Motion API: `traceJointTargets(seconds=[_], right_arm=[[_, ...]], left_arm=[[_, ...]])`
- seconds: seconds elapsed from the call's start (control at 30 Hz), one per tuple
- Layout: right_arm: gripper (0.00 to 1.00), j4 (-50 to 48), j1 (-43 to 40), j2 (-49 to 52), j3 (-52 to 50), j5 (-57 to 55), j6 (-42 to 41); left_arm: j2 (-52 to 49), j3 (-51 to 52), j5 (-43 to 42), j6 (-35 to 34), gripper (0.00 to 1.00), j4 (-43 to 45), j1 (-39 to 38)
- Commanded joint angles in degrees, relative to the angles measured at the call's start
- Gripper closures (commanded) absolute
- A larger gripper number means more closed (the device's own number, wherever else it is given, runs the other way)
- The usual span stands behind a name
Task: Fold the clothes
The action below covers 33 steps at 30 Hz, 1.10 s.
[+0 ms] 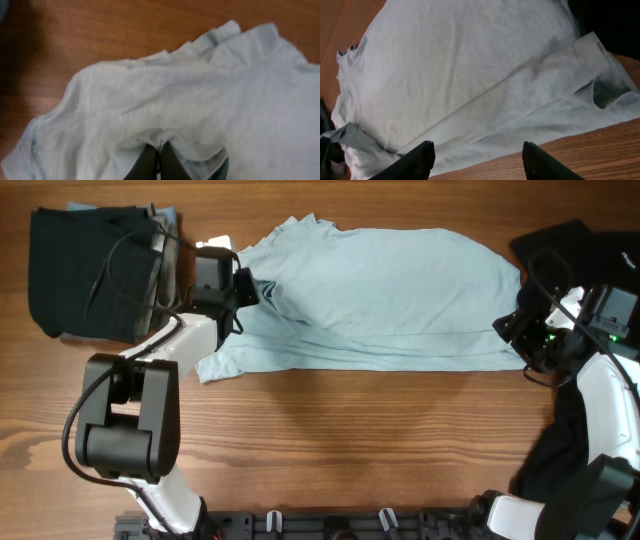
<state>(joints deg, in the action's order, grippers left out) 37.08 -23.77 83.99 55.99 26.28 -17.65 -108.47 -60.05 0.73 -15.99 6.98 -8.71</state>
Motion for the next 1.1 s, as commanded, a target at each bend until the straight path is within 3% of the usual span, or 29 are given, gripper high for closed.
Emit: traceJointTargets(seconds=[0.0,0.07,0.1,0.17,0.27,0.4,0.53,0.6,0.7,1.07], right_arm=[[0.39,-0.20,0.20,0.20,0.72,-1.03,0.98],[0.39,-0.17,0.20,0.20,0.72,-1.03,0.96],[0.39,-0.17,0.20,0.20,0.72,-1.03,0.98],[0.39,-0.17,0.20,0.20,0.72,-1.03,0.96],[0.39,-0.13,0.20,0.20,0.72,-1.01,0.96],[0.39,-0.13,0.20,0.20,0.72,-1.03,0.98],[0.39,-0.17,0.20,0.20,0.72,-1.03,0.96],[0.38,-0.15,0.20,0.20,0.72,-1.01,0.98],[0.38,-0.15,0.20,0.20,0.72,-1.01,0.96],[0.38,-0.15,0.20,0.20,0.72,-1.01,0.98]], left_arm=[[-0.52,-0.83,-0.92,-1.40,0.95,1.70,0.24],[-0.52,-0.83,-0.90,-1.38,0.87,1.90,0.26],[-0.52,-0.83,-0.90,-1.36,0.59,1.90,0.26],[-0.50,-0.83,-0.94,-1.36,0.36,1.66,0.26],[0.13,-0.83,-0.98,-1.16,0.22,-0.87,0.26],[2.91,-0.83,-6.10,-1.16,0.22,-4.50,0.15],[4.94,-0.83,-13.84,-1.18,0.44,-6.36,-0.57],[4.68,-0.83,-14.16,-1.16,0.58,-7.50,-1.29],[3.54,-0.83,-12.13,-1.18,0.67,-8.87,-2.05],[-1.60,-0.83,-13.33,-1.40,0.63,-7.48,-2.43]])
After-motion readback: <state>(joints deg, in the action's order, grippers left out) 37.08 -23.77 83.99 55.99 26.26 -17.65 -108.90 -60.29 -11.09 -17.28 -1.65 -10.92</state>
